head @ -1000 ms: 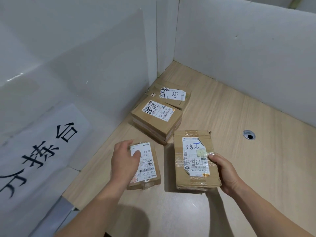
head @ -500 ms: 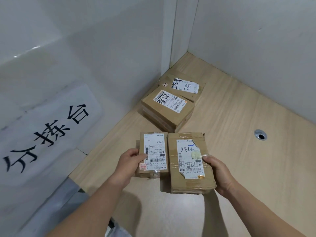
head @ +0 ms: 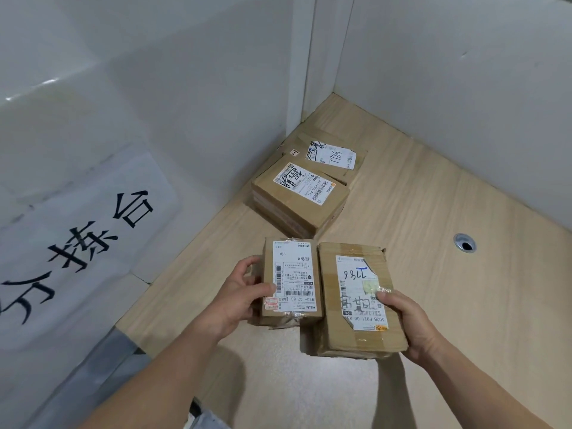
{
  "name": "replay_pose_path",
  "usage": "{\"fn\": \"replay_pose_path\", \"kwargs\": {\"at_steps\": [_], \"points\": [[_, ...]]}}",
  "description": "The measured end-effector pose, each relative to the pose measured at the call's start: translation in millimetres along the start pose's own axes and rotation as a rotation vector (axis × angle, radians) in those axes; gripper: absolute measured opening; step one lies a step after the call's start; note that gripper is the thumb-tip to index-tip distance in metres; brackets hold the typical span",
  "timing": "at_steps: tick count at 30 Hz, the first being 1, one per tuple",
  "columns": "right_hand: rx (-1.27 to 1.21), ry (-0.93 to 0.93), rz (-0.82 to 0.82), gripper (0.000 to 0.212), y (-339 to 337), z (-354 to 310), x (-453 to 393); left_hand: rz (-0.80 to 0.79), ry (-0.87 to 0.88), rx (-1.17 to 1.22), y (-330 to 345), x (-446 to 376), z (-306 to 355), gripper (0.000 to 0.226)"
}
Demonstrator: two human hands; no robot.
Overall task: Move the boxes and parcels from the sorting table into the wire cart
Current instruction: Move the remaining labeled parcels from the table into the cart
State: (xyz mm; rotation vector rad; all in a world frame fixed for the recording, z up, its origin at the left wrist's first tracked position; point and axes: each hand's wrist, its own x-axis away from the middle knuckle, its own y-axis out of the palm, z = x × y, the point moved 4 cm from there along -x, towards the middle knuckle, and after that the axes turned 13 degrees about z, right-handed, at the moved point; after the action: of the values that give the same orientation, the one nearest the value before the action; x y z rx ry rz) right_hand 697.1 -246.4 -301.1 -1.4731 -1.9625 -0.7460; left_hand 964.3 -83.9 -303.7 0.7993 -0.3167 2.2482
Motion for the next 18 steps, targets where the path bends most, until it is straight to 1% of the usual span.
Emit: {"fn": "replay_pose_path", "kwargs": {"at_steps": [3,6,8,13,16,18], "points": [[0.059,-0.085,0.016,0.045,-1.8,-5.0,-0.3,-0.01,0.0,-0.046,-4.3,-1.5,-0.1,0.066],[0.101,-0.113,0.045,0.03,-6.3,-2.4,-2.1,-0.012,-0.022,-0.058,-4.6,-1.3,-6.7,0.07],[0.12,-0.113,0.053,0.027,-8.3,0.8,-1.7,-0.009,-0.039,-0.053,-1.8,0.3,-11.3,0.071],[0.131,-0.108,0.037,0.028,-14.6,2.8,1.6,-0.002,-0.069,0.006,5.8,13.9,-18.8,0.074],[0.123,-0.098,-0.015,0.032,-20.9,1.9,6.9,-0.006,-0.038,0.042,10.2,31.2,-18.7,0.068],[0.103,-0.09,-0.054,0.04,-25.7,1.6,12.8,0.012,0.003,0.047,13.2,48.3,-18.3,0.065]]}}
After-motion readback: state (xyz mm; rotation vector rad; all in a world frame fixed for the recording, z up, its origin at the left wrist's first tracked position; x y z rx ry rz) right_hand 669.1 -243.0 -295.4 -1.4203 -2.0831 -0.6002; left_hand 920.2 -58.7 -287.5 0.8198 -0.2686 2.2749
